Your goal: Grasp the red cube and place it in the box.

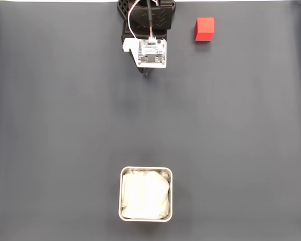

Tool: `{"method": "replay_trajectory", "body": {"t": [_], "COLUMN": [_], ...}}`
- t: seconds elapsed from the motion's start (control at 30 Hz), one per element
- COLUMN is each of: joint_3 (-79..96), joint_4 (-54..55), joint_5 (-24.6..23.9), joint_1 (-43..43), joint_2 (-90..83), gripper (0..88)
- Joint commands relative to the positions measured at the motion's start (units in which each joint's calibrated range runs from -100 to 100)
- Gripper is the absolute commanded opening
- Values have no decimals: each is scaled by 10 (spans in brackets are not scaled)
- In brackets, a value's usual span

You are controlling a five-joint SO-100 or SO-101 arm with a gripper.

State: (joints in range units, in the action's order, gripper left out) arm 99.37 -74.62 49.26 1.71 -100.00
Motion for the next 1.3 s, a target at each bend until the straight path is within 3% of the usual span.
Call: {"method": "replay_trajectory", "body": {"t": [0.0, 1.0, 1.27], "joint_3": [5, 5, -60], "joint_4": [-13, -12, 199], "joint_5": [1, 2, -22], "joint_1": [-5, -5, -6], "joint_2": [2, 2, 57], "gripper": [0, 0, 0]}}
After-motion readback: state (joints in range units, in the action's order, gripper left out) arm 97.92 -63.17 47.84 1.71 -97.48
